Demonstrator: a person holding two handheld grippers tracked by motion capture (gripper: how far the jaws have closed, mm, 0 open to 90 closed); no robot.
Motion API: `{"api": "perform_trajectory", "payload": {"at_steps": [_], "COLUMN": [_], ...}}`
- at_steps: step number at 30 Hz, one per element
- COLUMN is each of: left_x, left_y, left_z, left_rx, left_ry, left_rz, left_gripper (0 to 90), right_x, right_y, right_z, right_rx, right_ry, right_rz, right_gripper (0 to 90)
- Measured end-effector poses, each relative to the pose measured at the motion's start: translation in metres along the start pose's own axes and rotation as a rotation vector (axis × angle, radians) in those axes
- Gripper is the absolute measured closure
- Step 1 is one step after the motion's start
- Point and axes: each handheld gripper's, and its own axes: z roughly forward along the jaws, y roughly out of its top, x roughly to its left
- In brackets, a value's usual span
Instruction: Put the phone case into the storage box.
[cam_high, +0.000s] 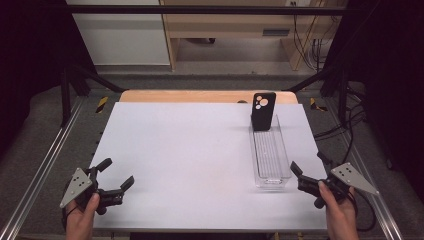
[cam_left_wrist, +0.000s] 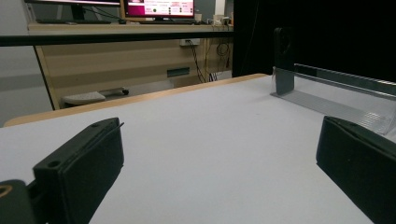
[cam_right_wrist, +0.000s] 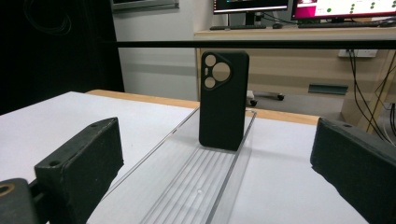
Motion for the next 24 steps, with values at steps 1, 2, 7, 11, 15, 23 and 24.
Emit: {"api": "perform_trajectory", "payload": {"at_steps": [1, 2, 7, 11, 15, 23, 24], "left_x": [0.000, 0.000, 0.000, -0.001, -0.001, -0.001, -0.002], "left_y": [0.000, 0.000, 0.000, 0.000, 0.000, 0.000, 0.000], "left_z": [0.000, 0.000, 0.000, 0.001, 0.001, 0.001, 0.001], "left_rx": [0.000, 0.001, 0.000, 0.001, 0.002, 0.005, 0.005], "left_ry": [0.000, -0.001, -0.005, -0.006, -0.007, -0.015, -0.016], "left_rz": [0.000, 0.001, 0.002, 0.005, 0.006, 0.013, 0.013], "left_gripper": [0.9, 0.9, 0.9, 0.9, 0.9, 0.9, 0.9], "right_x": [0.001, 0.002, 0.006, 0.010, 0.014, 0.022, 0.023], "right_y": [-0.002, -0.003, -0.009, -0.013, -0.017, -0.021, -0.021], "right_z": [0.000, 0.000, 0.001, 0.002, 0.004, 0.009, 0.010], "right_rx": [0.003, 0.005, 0.012, 0.014, 0.017, 0.024, 0.021], "right_ry": [0.002, 0.004, 0.019, 0.031, 0.046, 0.070, 0.073], "right_rz": [0.001, 0.002, 0.009, 0.011, 0.013, 0.007, 0.004], "right_gripper": [2.6, 2.6, 2.6, 2.6, 2.6, 2.5, 2.5]}}
